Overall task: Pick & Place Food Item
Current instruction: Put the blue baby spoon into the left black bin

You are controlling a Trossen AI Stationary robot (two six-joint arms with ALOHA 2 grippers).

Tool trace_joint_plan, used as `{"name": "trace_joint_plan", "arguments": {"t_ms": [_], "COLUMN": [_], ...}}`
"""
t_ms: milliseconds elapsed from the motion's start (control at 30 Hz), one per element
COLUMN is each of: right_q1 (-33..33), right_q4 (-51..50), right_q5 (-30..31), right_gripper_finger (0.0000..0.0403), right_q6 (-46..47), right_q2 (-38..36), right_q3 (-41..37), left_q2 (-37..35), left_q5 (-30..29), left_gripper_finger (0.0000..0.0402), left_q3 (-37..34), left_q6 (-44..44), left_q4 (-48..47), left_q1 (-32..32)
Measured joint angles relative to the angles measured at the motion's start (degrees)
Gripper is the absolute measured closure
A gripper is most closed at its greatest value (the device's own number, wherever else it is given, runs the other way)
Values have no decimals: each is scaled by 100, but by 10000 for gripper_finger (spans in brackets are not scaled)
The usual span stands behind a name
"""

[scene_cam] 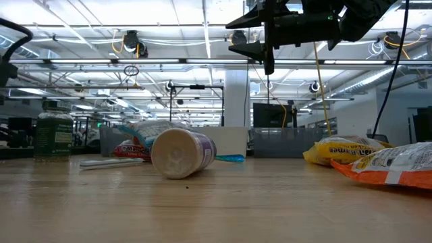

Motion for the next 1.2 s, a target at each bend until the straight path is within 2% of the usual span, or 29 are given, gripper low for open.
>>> {"name": "trace_joint_plan", "arguments": {"t_ms": [333, 467, 667, 800, 1067, 1200], "right_q1": [-2, -2, -2, -2, -2, -2], "right_q4": [1, 2, 1, 0, -9, -7], "right_q5": [43, 48, 48, 35, 14, 13], "right_gripper_finger": [175, 177, 180, 180, 181, 179], "right_q6": [-57, -136, -132, -127, -121, -120], "right_q2": [0, 0, 0, 0, 0, 0], "right_q3": [0, 0, 0, 0, 0, 0], "left_q2": [-359, -574, -560, -516, -516, -516], "left_q5": [368, 145, -315, -392, 123, 135], "left_gripper_finger": [215, 215, 215, 215, 215, 215], "left_q3": [0, 0, 0, -41, -372, -404], "left_q6": [-260, -236, 525, 716, 690, 709], "left_q4": [-166, -206, -241, -293, -182, -140], "left_q1": [41, 92, 96, 92, 92, 92]}}
